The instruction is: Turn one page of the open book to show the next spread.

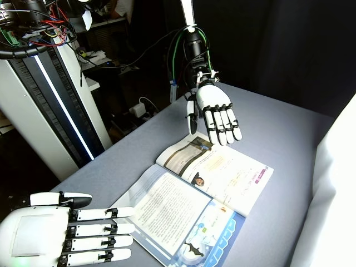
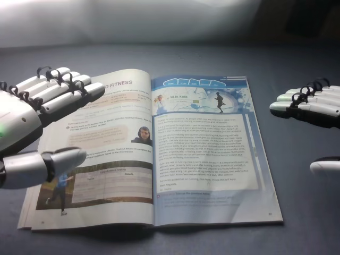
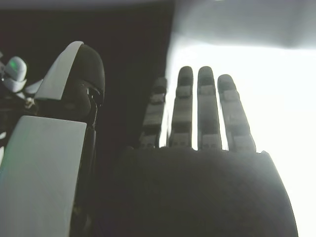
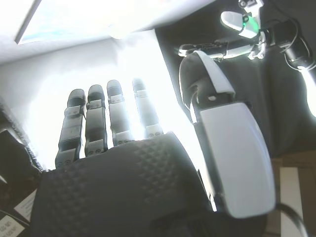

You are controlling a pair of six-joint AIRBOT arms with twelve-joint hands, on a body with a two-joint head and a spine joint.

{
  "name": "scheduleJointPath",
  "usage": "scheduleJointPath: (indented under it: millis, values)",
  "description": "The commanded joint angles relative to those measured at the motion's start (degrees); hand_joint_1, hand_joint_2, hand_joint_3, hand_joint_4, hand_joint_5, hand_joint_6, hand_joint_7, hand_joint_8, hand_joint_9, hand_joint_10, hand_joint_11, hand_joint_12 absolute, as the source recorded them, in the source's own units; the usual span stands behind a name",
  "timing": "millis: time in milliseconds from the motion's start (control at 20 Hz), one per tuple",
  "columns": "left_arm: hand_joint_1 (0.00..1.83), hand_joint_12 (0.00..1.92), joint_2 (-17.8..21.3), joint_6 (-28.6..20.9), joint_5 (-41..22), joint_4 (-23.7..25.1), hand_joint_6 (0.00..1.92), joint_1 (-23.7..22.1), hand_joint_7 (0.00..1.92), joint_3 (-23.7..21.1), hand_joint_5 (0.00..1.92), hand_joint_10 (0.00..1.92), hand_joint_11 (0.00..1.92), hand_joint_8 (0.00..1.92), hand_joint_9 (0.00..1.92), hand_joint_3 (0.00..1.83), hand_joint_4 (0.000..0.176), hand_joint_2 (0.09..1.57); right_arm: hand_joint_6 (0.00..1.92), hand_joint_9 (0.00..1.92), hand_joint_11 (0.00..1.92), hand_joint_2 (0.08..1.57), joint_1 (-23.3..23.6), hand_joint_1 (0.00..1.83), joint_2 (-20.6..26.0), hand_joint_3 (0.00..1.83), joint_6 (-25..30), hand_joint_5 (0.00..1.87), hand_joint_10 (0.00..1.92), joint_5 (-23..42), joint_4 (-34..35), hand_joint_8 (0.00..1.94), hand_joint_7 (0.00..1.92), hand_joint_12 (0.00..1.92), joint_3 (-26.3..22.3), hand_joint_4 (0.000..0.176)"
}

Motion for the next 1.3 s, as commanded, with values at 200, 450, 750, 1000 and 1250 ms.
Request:
scheduleJointPath:
  millis: [200, 450, 750, 1000, 1250]
  values:
    - [0.04, 0.22, 0.7, -0.1, -6.8, -1.4, 0.00, -0.3, 0.00, -0.1, 0.00, 0.00, 0.01, 0.00, 0.00, 0.01, 0.042, 1.38, 0.05, 0.00, 0.00, 1.32, 0.6, 0.38, 0.1, 0.01, 1.2, 0.09, 0.00, 4.1, -0.8, 0.00, 0.00, 0.00, -0.2, 0.000]
    - [0.13, 0.01, 1.5, 0.8, -8.9, -3.6, 0.01, 0.7, 0.00, -0.4, 0.02, 0.00, 0.00, 0.00, 0.00, 0.00, 0.049, 1.37, 0.02, 0.00, 0.00, 1.34, 4.9, 0.15, -0.8, 0.01, 4.7, 0.05, 0.00, -4.8, -11.5, 0.00, 0.00, 0.00, -0.1, 0.000]
    - [0.23, 0.00, 3.1, 2.4, -10.7, -5.8, 0.00, 1.8, 0.00, -1.3, 0.01, 0.00, 0.00, 0.00, 0.00, 0.00, 0.020, 1.38, 0.01, 0.00, 0.00, 1.29, 8.8, 0.09, -3.2, 0.00, 14.4, 0.07, 0.00, -11.2, -25.4, 0.00, 0.00, 0.00, 1.5, 0.000]
    - [0.25, 0.01, 3.3, 2.5, -11.0, -6.0, 0.00, 2.0, 0.00, -1.3, 0.01, 0.00, 0.01, 0.00, 0.00, 0.00, 0.026, 1.39, 0.01, 0.00, 0.01, 1.27, 9.9, 0.00, -5.3, 0.00, 22.7, 0.08, 0.00, -13.5, -35.0, 0.00, 0.00, 0.01, 3.0, 0.000]
    - [0.26, 0.01, 3.9, 2.7, -11.1, -6.1, 0.00, 2.2, 0.00, -1.5, 0.00, 0.00, 0.00, 0.00, 0.00, 0.00, 0.025, 1.38, 0.00, 0.00, 0.00, 1.29, 9.9, 0.00, -6.9, 0.00, 26.6, 0.05, 0.00, -14.6, -39.6, 0.00, 0.00, 0.00, 3.9, 0.000]
